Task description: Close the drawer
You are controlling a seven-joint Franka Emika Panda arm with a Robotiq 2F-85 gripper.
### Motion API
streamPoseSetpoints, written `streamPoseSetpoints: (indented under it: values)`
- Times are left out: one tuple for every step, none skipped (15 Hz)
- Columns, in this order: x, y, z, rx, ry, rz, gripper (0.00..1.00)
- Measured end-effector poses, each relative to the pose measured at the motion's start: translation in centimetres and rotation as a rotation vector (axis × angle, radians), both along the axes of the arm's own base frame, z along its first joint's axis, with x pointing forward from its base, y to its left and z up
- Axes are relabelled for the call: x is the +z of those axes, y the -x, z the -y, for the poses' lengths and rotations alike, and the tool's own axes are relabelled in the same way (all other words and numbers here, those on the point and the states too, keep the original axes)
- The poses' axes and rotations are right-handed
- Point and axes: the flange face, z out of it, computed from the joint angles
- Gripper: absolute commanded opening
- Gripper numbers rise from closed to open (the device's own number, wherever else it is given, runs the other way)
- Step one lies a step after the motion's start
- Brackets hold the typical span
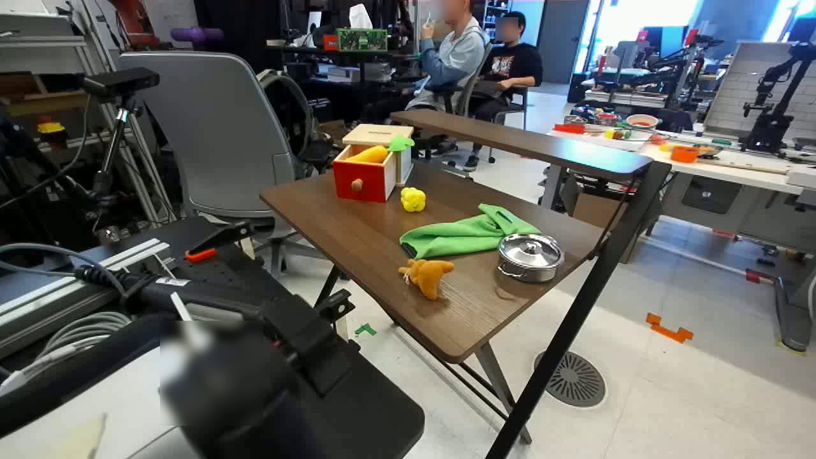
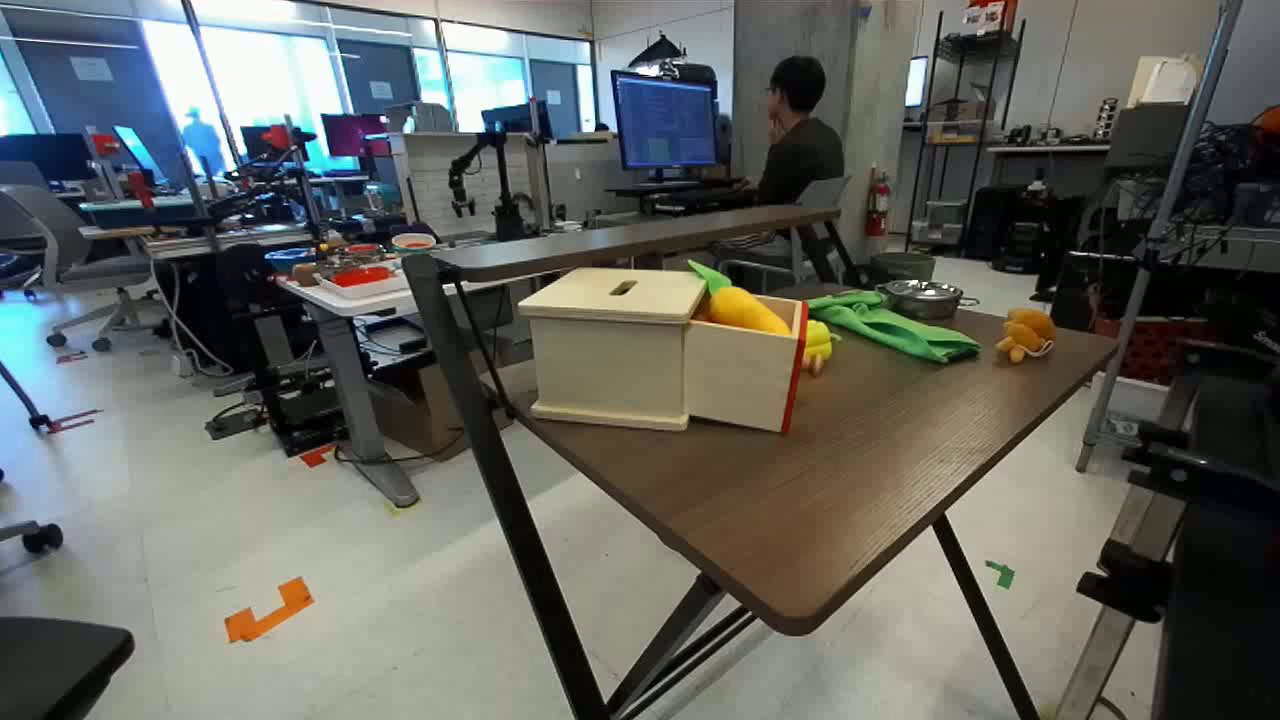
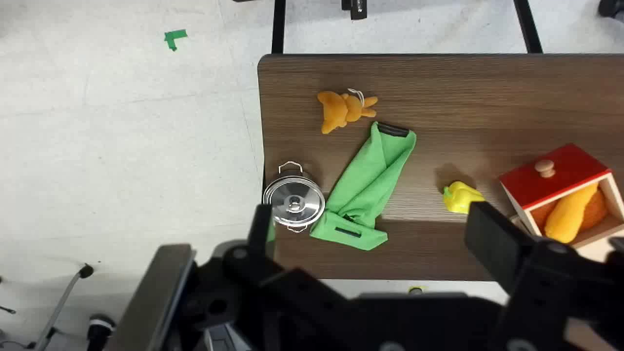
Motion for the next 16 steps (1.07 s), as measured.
streamPoseSetpoints:
  values:
    - [0.0,0.0,0.0,0.0,0.0,0.001,1.0]
    - [0.0,0.0,0.0,0.0,0.0,0.001,1.0]
    - [-0.1,0.0,-0.1,0.002,-0.001,-0.001,1.0]
    - [-0.3,-0.2,-0.3,0.013,-0.003,-0.004,1.0]
    - [-0.5,-0.5,-0.6,0.03,0.001,0.004,1.0]
    - [-1.0,-0.9,-1.1,0.053,0.004,0.016,1.0]
    - [-1.5,-1.4,-1.8,0.075,0.005,0.029,1.0]
    - [-2.2,-2.1,-2.5,0.098,0.001,0.042,1.0]
    - [-2.9,-2.7,-3.4,0.122,-0.005,0.058,1.0]
    - [-3.8,-3.5,-4.4,0.148,-0.013,0.076,1.0]
    - [-4.8,-4.3,-5.6,0.173,-0.027,0.093,1.0]
    - [-5.8,-5.1,-6.8,0.197,-0.045,0.11,1.0]
    - [-6.9,-5.9,-8.3,0.225,-0.067,0.123,1.0]
    - [-8.1,-6.6,-9.8,0.251,-0.093,0.13,1.0]
    - [-9.3,-7.2,-11.3,0.276,-0.123,0.132,1.0]
    - [-10.4,-7.6,-12.7,0.299,-0.156,0.128,1.0]
